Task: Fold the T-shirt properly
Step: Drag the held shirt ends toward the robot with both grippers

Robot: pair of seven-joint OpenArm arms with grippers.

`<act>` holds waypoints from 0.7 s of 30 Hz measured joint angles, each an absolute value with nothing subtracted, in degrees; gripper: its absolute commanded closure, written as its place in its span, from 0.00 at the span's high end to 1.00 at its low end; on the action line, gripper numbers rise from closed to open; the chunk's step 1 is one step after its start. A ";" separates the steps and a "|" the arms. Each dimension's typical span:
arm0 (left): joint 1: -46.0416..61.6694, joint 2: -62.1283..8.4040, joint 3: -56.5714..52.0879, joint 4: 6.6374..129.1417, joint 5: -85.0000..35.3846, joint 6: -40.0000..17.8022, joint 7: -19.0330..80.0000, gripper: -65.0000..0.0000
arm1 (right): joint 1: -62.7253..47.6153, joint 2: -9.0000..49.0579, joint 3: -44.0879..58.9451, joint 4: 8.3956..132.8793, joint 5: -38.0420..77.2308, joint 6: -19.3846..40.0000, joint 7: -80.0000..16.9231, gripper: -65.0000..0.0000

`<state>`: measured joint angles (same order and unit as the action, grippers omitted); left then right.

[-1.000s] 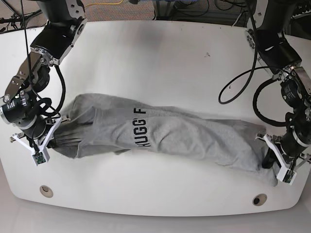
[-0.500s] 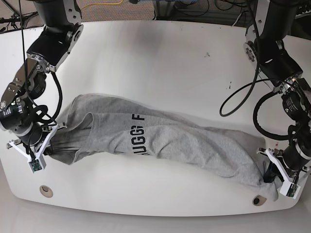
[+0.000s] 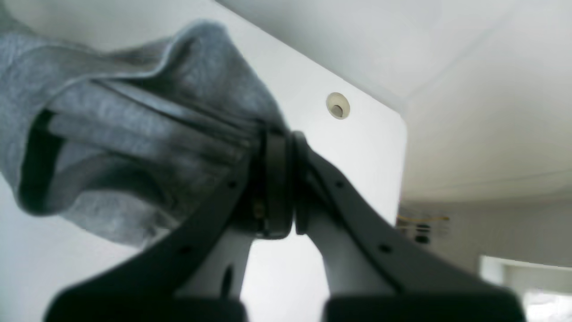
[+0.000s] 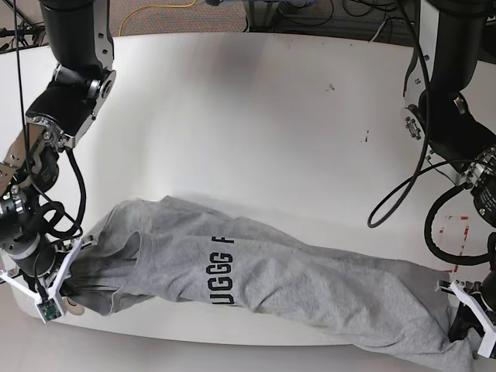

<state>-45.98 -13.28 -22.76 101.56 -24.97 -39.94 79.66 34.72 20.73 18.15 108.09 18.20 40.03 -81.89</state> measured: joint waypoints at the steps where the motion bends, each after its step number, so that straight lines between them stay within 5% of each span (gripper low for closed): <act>1: -46.26 -13.17 -22.74 101.56 -24.73 -39.94 80.01 0.04 | 35.40 20.95 17.82 108.07 18.26 40.10 -82.37 0.00; 21: -50.94 -12.69 -21.10 99.55 -24.45 -40.03 77.45 0.02 | 46.52 23.97 17.61 101.21 18.33 39.99 -81.06 0.00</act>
<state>-50.94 -12.69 -21.10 99.55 -24.45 -40.03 77.45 46.52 23.97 17.61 101.21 18.33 39.99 -81.06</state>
